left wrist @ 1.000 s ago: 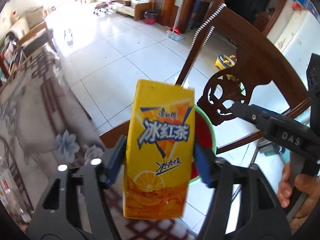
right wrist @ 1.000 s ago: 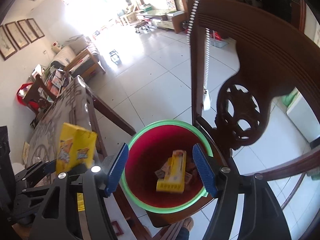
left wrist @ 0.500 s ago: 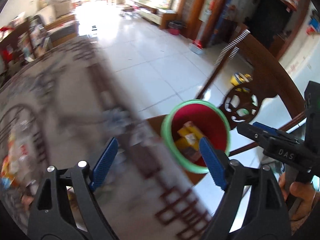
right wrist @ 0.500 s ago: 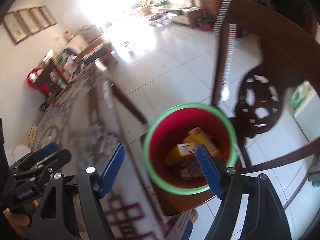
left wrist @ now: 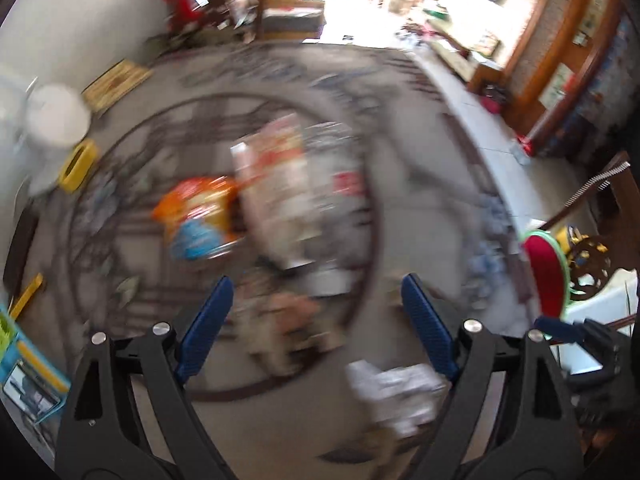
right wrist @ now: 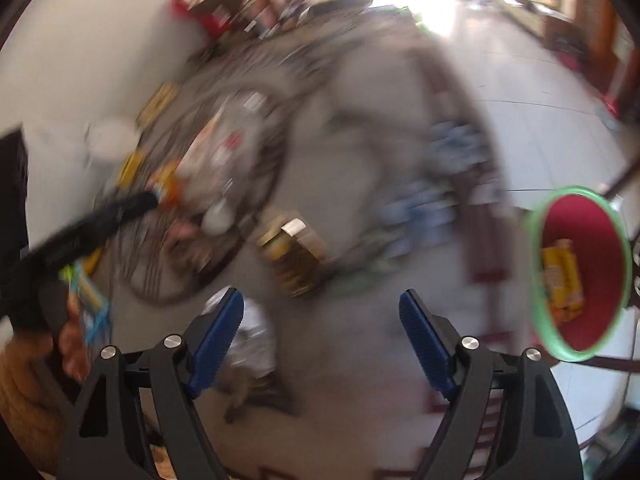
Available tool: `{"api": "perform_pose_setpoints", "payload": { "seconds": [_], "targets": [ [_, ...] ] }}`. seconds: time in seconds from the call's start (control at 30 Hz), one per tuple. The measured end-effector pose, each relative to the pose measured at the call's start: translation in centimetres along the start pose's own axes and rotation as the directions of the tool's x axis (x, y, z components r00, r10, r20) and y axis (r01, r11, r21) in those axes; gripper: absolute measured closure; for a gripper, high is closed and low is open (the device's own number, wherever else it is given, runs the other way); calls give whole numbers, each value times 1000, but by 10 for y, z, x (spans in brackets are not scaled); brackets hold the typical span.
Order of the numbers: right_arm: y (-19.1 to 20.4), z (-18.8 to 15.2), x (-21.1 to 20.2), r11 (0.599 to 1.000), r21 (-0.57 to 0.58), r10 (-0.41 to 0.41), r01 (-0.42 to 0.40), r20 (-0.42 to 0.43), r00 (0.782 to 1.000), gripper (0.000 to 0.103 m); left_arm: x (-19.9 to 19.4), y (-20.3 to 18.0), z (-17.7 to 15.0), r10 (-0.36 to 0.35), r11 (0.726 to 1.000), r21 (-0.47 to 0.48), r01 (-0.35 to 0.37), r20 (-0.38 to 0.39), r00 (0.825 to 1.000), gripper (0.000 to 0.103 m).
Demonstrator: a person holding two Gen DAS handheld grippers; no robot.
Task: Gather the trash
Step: 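Move both open tools back over the table and grasp the crumpled foil with the right tool, then grasp the orange snack bag with the left tool while the right tool holds the foil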
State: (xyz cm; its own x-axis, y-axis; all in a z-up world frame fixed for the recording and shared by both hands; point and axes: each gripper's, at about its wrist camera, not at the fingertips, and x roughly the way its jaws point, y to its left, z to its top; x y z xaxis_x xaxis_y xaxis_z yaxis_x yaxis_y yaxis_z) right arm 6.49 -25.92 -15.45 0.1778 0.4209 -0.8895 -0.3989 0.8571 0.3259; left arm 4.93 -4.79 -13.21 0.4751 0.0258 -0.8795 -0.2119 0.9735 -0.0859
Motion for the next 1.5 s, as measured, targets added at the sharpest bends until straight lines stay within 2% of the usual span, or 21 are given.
{"api": "perform_pose_setpoints", "payload": {
  "seconds": [0.17, 0.33, 0.47, 0.53, 0.57, 0.67, 0.77, 0.87, 0.93, 1.0, 1.07, 1.1, 1.17, 1.23, 1.27, 1.3, 1.4, 1.5],
  "targets": [
    [38, -1, 41, 999, -42, 8, -12, -86, 996, 25, 9, 35, -14, 5, 1000, -8, -5, -43, 999, 19],
    [45, -10, 60, 1000, -20, 0, -3, -135, 991, 25, 25, 49, -18, -9, 1000, 15, 10, -72, 997, 19],
    [47, -16, 69, 1000, -12, 5, -7, -178, 984, 27, 34, 54, -15, -39, 999, -3, 39, -78, 996, 19],
    [48, -19, 71, 1000, -21, -10, 7, -187, 982, 53, 36, 54, -15, -45, 999, -14, 44, -70, 997, 19],
    [49, -20, 72, 1000, -24, -13, 9, -191, 981, 62, 36, 55, -14, -45, 999, -21, 44, -67, 997, 19],
    [53, -24, 67, 999, -40, -11, 5, -171, 985, 64, 36, 60, -14, -38, 998, -55, 35, -50, 998, 19],
    [55, -26, 65, 999, -52, -15, 6, -161, 987, 64, 38, 72, -7, -1, 995, -99, -2, -24, 1000, 19],
    [52, -26, 63, 999, -42, -4, -3, -167, 986, 64, 38, 84, 8, 22, 990, -140, -21, 3, 1000, 19],
    [52, -25, 64, 999, -39, -2, -4, -170, 985, 64, 40, 88, 22, 51, 990, -136, -48, 16, 999, 18],
    [52, -26, 64, 999, -40, -2, -5, -173, 985, 64, 51, 91, 33, 73, 989, -130, -72, 5, 997, 14],
    [53, -26, 64, 999, -43, -5, -3, -173, 985, 63, 69, 97, 39, 75, 986, -149, -81, -42, 996, 14],
    [52, -26, 62, 999, -44, -6, -2, -173, 985, 63, 81, 102, 40, 63, 982, -175, -76, -81, 995, 14],
    [52, -26, 63, 999, -44, -7, -1, -173, 985, 63, 96, 109, 41, 38, 975, -212, -61, -113, 993, 14],
    [52, -25, 63, 999, -43, -6, -1, -177, 984, 63, 107, 113, 42, 17, 971, -233, -48, -132, 991, 24],
    [53, -25, 65, 999, -43, -6, -2, -178, 984, 63, 112, 115, 42, -6, 969, -245, -30, -145, 989, 40],
    [53, -24, 65, 999, -45, -5, -3, -179, 984, 63, 113, 117, 41, -26, 967, -253, -13, -152, 988, 45],
    [57, -22, 66, 999, -54, -4, -5, -175, 985, 63, 102, 119, 42, -55, 968, -251, 25, -116, 992, 52],
    [62, -19, 63, 998, -65, -2, -8, -161, 987, 63, 83, 117, 39, -32, 974, -228, 14, -77, 997, 52]
  ]
}}
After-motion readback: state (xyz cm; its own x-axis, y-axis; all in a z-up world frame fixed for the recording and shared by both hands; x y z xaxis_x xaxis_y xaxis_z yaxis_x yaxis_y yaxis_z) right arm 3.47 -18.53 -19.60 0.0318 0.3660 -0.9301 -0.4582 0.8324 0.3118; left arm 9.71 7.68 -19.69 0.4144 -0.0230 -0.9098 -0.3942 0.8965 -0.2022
